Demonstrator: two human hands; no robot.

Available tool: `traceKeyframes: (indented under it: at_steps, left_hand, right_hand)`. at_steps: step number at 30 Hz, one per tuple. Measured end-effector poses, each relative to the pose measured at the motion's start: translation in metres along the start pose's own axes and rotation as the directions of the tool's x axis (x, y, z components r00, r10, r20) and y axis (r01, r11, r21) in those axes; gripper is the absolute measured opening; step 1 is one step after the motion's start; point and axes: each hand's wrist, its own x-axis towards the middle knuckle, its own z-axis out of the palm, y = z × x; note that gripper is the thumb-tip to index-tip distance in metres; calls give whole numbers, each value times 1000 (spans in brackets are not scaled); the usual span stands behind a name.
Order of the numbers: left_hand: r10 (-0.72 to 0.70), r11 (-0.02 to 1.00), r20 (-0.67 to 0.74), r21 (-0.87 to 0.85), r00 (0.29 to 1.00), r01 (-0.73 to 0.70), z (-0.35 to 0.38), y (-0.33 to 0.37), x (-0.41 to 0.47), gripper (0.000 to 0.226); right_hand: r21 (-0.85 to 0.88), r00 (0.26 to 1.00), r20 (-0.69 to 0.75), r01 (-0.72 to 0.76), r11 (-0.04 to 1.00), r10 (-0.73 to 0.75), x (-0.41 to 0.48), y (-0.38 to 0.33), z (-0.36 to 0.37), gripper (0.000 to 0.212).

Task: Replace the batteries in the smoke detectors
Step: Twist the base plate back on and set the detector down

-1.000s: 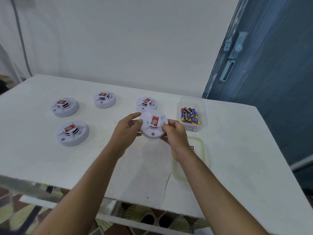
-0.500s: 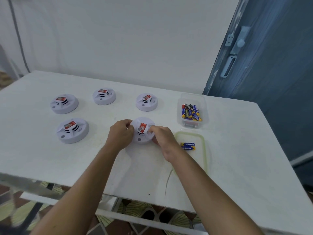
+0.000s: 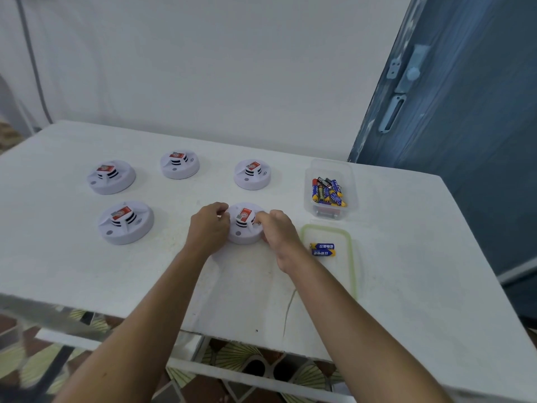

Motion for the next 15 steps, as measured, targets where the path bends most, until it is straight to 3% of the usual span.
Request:
traceKeyframes:
  at_steps: [3, 8, 12, 15]
  left_hand:
    - [-8, 1000, 3, -9, 1000, 8, 0, -1, 1, 36]
    - [0, 1000, -9, -24, 1000, 0, -3, -4, 5, 35]
    - [42, 999, 12, -27, 999, -41, -7, 2, 11, 36]
    - [79, 997, 37, -29, 996, -78, -11, 10, 22, 35]
  right_hand:
    - [0, 1000, 2, -13, 1000, 13, 1, -1, -2, 32]
    - [60, 1000, 13, 4, 998, -5, 5, -1, -3, 23]
    - [64, 1000, 4, 11, 998, -11, 11, -4, -6, 49]
    - [82, 999, -10, 44, 996, -43, 18, -15, -8, 49]
